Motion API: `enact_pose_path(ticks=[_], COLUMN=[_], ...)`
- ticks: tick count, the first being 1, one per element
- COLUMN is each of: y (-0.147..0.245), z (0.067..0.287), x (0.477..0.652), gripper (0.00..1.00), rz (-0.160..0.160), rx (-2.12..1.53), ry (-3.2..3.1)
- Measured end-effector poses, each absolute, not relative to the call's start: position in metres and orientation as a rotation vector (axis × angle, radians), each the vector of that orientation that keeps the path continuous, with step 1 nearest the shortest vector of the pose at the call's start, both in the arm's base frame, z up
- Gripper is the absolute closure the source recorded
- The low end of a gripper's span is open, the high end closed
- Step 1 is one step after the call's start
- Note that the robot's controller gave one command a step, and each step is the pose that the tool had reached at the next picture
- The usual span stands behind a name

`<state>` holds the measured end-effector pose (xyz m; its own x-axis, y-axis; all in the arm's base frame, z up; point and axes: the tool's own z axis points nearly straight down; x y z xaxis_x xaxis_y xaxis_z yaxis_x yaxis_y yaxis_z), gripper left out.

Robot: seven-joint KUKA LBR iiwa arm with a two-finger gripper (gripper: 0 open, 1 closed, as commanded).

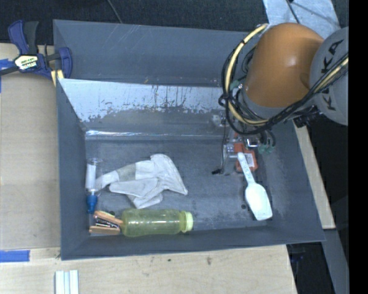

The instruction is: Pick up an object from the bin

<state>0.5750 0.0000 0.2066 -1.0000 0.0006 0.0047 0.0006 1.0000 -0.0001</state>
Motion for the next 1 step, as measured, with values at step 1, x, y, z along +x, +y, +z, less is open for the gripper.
enact_pose_path(ticks=[1], y=[0.0], z=[0.2115], x=[0.5766], gripper=[0.0], rz=[0.0], rx=[-0.001], ry=[-3.145])
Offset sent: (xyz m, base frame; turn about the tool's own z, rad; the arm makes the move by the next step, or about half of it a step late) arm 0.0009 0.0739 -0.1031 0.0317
